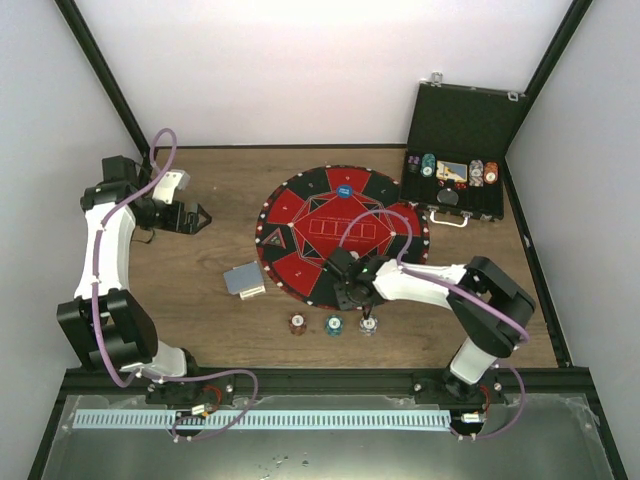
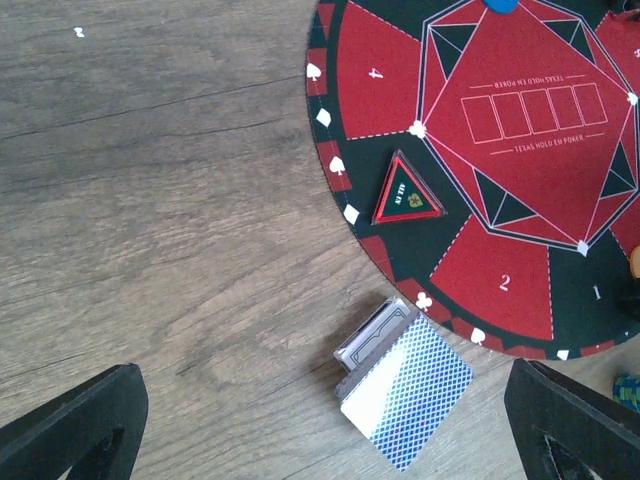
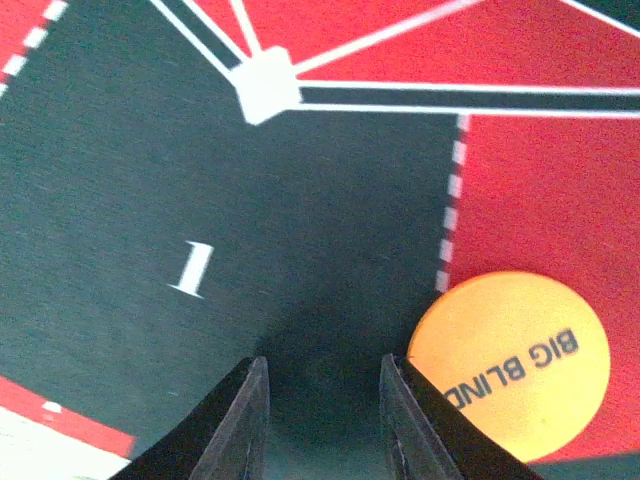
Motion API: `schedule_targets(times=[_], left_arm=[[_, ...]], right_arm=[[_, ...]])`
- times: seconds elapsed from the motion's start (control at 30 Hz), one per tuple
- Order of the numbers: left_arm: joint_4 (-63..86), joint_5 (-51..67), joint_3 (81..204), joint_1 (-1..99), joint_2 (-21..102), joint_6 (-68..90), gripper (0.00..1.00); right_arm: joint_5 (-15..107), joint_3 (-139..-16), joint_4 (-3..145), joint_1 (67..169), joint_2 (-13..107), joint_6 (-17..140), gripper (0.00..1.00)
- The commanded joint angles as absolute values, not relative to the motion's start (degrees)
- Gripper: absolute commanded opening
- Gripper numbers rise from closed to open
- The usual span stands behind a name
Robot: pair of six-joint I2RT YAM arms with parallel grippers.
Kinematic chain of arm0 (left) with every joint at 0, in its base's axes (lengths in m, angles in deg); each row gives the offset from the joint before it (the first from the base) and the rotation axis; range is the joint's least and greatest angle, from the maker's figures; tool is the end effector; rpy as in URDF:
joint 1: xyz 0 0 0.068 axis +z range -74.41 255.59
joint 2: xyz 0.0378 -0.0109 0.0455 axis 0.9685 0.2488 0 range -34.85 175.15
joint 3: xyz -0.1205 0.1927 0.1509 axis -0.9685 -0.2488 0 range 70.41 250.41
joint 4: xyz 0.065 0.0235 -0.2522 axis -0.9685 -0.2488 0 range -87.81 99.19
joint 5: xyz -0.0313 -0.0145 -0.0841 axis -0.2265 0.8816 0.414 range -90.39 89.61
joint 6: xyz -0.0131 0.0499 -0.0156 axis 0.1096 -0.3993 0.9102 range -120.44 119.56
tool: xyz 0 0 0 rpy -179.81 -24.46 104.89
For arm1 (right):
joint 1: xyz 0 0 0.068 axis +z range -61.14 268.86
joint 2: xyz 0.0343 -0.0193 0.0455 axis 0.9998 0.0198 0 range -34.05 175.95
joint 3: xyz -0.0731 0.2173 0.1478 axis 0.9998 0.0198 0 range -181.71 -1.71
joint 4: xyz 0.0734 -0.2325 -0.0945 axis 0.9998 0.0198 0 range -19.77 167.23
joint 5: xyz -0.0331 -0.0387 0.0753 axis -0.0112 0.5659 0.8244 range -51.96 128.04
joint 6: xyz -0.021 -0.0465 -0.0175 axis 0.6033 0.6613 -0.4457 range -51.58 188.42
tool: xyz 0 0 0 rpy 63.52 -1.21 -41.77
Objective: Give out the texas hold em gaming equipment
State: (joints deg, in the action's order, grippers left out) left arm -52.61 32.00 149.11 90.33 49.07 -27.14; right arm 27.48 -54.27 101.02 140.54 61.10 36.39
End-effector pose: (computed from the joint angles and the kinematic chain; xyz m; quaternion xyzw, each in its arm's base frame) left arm 0.2777 0.0533 0.3178 0.1533 0.9302 -0.1880 0.2756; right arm 0.1885 0.2281 0.1503 -0.1550 0.9731 0.0282 0.1680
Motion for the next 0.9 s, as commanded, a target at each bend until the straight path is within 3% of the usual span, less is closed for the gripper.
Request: schedule_targets(times=[0.0, 0.3, 0.57, 0.87], left_arm=[[-51.8, 33.4, 148.5, 90.5, 48.0, -26.2, 1.00], [-51.9, 34.4, 148.6, 90.6, 48.5, -26.3, 1.00], [-53.0, 36.0, 150.0, 90.5, 48.8, -27.3, 1.00], [-53.8, 36.3, 151.6, 90.5, 49.5, -27.4, 1.00]], right_arm=[[25.4, -51.4, 102.5, 138.0, 57.3, 36.6, 0.34], [26.1, -56.5, 106.2, 136.2, 53.7, 39.6, 0.42], [23.3, -53.6, 109.1, 133.6, 51.3, 37.6, 0.61], [26.6, -48.7, 103.8, 129.5, 52.5, 39.8, 0.61]])
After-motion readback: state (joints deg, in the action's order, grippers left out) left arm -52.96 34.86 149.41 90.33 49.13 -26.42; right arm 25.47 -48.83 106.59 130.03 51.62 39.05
